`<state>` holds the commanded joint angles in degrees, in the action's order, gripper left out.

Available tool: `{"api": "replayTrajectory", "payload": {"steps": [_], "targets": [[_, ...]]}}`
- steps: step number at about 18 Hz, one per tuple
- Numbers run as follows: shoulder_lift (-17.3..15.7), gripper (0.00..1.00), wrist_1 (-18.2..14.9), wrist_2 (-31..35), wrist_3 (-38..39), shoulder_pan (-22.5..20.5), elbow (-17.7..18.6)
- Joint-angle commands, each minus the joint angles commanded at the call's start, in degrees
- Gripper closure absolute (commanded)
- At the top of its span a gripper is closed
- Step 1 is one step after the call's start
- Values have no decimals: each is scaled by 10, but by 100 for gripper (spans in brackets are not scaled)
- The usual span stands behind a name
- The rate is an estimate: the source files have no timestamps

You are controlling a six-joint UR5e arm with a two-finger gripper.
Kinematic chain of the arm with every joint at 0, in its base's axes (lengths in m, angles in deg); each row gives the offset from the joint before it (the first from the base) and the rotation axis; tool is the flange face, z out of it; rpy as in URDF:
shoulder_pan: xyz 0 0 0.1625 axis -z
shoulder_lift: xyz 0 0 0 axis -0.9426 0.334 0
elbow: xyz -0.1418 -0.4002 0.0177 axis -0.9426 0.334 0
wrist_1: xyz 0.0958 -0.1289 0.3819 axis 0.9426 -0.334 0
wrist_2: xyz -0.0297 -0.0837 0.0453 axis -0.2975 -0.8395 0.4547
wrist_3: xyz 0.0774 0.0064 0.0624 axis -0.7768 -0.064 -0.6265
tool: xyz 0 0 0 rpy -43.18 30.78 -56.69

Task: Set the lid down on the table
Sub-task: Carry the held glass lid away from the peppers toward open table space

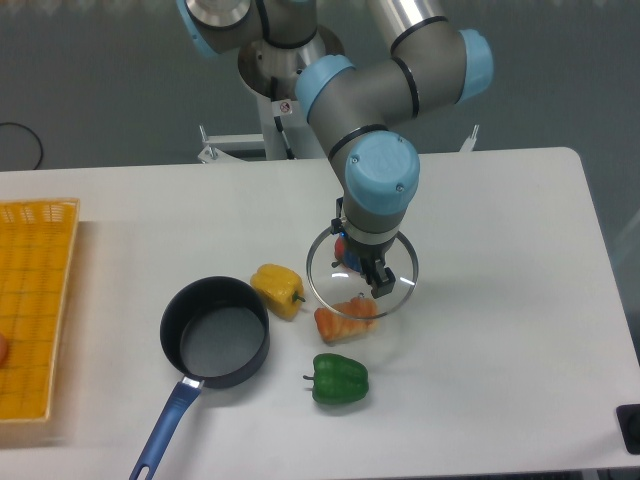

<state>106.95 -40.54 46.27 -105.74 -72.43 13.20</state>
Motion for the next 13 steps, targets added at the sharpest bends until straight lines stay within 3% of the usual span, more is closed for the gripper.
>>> {"api": "replayTrajectory", "payload": {"steps": [5, 13], "targets": [[3, 40, 2, 0, -12, -10, 0], [18, 40, 17, 1, -79, -59, -1]]}}
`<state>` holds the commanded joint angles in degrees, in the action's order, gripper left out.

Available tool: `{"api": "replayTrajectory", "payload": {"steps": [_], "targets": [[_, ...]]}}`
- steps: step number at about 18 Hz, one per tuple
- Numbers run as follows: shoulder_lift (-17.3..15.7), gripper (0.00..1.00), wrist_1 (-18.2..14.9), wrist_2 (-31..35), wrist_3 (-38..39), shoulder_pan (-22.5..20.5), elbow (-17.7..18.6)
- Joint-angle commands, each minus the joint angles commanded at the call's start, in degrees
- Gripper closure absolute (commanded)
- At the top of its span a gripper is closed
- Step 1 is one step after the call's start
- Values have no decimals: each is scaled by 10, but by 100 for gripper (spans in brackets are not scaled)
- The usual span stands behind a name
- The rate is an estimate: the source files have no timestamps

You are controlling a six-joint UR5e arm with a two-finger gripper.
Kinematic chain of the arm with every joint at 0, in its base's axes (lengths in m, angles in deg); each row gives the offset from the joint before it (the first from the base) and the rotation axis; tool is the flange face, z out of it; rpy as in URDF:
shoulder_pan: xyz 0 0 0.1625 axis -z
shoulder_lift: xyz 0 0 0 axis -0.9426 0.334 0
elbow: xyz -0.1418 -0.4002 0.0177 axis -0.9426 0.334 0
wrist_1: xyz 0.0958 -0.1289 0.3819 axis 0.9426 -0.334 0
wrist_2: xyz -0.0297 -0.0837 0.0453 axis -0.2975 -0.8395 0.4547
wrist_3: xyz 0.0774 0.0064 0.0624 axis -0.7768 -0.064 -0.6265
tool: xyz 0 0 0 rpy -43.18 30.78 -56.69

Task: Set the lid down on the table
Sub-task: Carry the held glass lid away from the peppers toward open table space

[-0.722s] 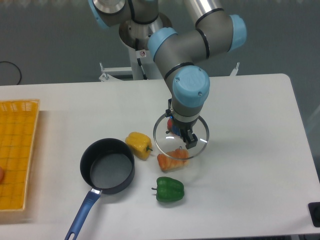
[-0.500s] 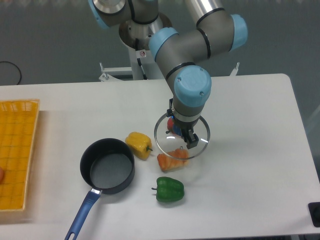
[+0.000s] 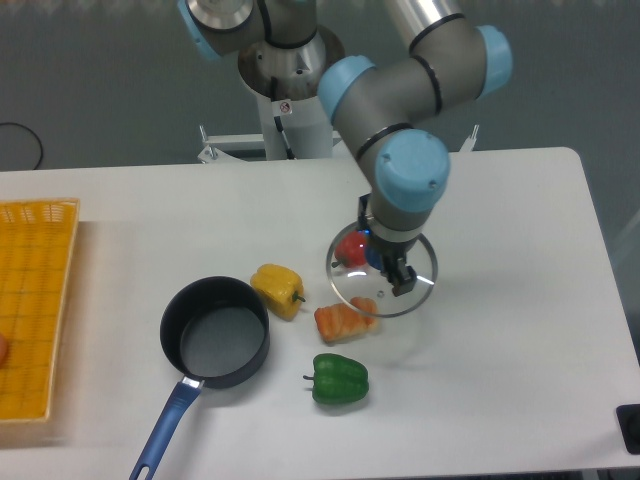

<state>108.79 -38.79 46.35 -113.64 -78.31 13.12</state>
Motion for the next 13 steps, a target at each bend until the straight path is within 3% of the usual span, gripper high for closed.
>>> {"api": "replayTrajectory", "payload": {"steps": [10, 13], "targets": [[62, 40, 71, 32, -62, -44, -4], [76, 40, 74, 32, -77, -55, -4]]}}
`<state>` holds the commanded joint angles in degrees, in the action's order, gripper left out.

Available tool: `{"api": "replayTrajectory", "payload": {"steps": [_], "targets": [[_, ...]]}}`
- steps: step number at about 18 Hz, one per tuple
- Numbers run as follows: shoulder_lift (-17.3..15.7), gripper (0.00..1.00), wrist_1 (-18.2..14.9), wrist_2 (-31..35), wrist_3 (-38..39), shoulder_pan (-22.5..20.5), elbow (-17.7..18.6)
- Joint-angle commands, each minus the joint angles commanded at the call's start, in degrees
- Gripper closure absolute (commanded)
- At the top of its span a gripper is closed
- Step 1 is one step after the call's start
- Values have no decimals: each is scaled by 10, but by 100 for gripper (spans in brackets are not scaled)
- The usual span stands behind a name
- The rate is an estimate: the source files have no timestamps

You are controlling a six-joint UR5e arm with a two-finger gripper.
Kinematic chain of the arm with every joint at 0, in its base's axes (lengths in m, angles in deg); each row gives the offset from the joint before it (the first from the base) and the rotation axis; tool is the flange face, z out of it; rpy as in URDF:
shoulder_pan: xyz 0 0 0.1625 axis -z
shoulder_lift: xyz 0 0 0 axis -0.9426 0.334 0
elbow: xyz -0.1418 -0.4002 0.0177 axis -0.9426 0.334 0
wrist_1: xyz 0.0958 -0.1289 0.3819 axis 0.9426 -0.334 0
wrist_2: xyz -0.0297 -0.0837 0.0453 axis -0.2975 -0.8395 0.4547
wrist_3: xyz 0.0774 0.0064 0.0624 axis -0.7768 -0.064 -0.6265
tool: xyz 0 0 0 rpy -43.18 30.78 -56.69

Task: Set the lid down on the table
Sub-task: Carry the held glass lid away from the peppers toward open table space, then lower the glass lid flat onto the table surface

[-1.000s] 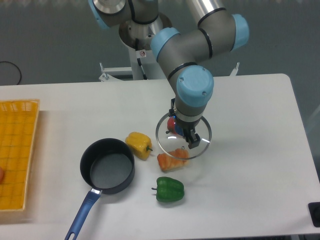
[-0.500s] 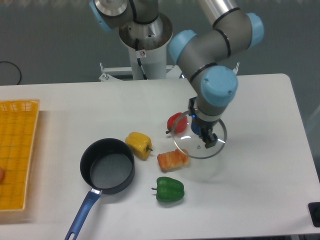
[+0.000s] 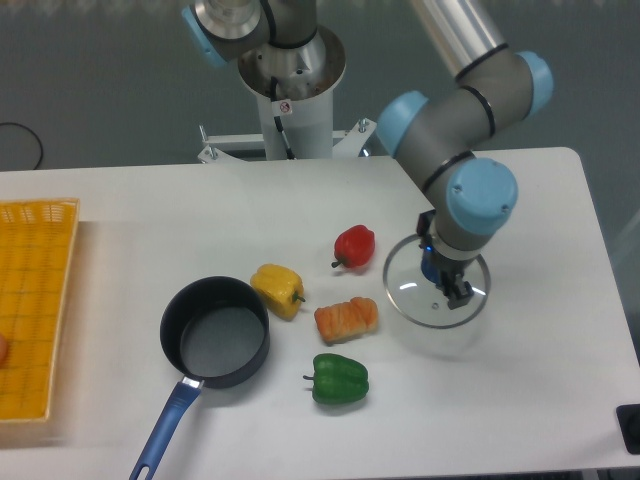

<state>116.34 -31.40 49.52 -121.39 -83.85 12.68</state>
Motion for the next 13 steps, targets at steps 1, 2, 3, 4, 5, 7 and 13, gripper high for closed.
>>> {"api": "replayTrajectory", "payload": {"steps": [1, 2, 3, 4, 5, 7, 13], "targets": [[3, 40, 2, 0, -4, -5, 0], [6, 40, 8, 0, -5, -7, 0], [11, 40, 17, 0, -8, -7, 0], [11, 40, 22, 0, -8, -7, 3], [11, 40, 22, 0, -8, -8, 4], [13, 40, 22, 1, -7, -8, 6], [19, 40, 23, 0, -5, -8, 16]]}}
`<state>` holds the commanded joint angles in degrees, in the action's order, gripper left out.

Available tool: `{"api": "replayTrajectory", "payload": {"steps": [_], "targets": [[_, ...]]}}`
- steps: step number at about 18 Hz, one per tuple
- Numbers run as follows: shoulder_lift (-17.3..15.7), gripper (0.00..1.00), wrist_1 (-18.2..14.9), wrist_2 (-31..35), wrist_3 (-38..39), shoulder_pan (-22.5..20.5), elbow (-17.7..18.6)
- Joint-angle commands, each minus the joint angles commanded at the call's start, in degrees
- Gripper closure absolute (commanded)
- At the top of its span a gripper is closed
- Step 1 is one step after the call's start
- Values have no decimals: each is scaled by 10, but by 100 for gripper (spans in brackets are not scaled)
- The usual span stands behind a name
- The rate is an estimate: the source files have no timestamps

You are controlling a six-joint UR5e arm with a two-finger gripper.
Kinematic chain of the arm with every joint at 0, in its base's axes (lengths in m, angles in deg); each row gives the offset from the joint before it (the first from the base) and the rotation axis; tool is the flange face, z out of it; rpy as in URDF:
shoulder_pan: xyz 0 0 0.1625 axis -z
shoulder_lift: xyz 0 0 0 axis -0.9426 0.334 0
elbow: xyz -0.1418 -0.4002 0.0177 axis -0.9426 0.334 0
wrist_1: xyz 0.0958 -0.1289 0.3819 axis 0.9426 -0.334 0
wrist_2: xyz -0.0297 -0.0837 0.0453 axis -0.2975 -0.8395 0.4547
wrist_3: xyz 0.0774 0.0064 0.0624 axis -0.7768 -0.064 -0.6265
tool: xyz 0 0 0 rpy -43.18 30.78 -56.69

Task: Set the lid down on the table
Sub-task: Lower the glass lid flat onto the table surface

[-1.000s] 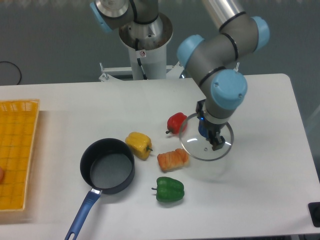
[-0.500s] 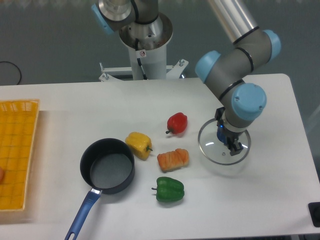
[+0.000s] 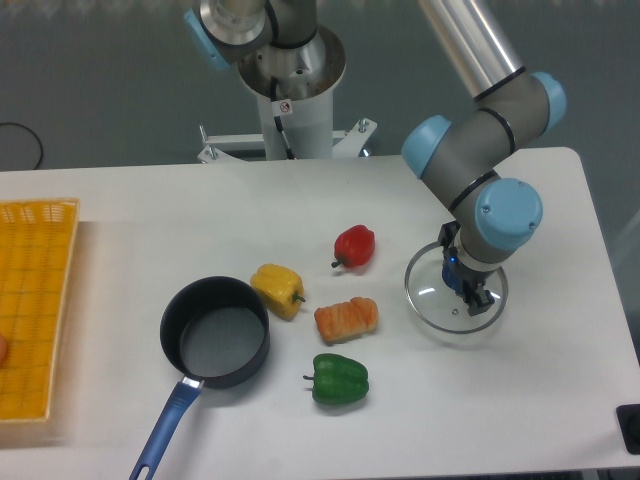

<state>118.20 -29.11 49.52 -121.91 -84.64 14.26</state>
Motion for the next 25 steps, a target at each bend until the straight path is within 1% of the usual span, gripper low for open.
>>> {"api": "replayTrajectory", "payload": {"steps": [9, 11, 21, 25], "targets": [[11, 40, 0, -1, 5, -3, 1], [12, 40, 6, -1, 5, -4, 1], [20, 40, 8, -1, 6, -3, 1], [22, 40, 14, -1, 6, -2, 1]]}}
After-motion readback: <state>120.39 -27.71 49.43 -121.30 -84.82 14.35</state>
